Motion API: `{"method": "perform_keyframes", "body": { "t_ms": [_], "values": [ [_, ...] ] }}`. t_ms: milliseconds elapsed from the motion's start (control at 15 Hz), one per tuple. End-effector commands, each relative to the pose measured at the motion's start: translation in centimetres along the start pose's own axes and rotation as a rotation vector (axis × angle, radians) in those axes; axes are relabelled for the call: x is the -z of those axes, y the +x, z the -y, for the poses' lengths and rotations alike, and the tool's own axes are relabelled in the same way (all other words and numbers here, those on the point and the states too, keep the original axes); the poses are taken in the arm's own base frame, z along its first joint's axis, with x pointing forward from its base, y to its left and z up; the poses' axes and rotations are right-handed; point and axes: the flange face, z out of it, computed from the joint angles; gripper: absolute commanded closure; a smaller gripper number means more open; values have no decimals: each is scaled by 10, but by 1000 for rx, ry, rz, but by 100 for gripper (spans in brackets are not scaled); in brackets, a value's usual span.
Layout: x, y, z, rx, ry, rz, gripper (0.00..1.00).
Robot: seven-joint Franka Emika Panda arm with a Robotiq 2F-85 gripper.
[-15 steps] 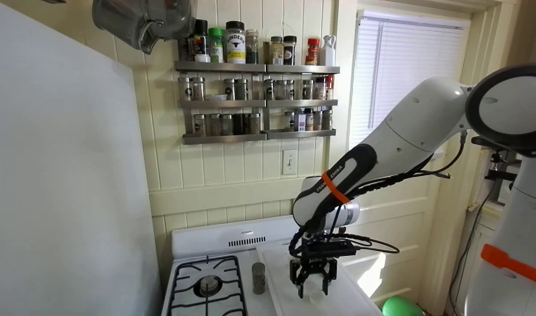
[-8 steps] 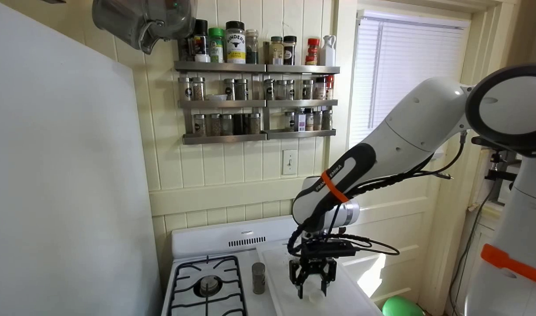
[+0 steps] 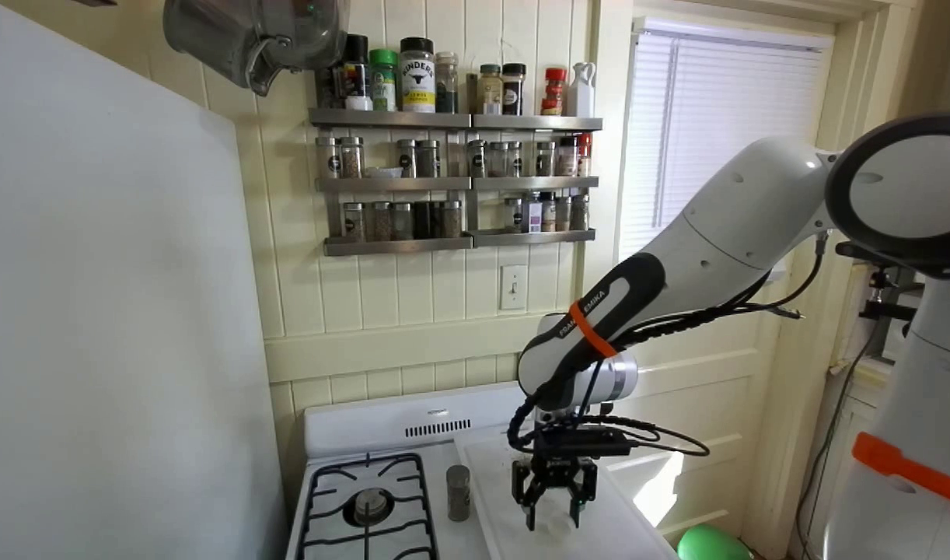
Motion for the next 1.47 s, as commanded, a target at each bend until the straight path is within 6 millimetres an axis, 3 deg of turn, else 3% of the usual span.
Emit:
{"method": "perform_keyframes", "body": {
  "t_ms": [0,1400],
  "values": [
    [0,-9,0,-18,22,35,20],
    [19,11,12,-8,-28,-30,24]
  ]
}}
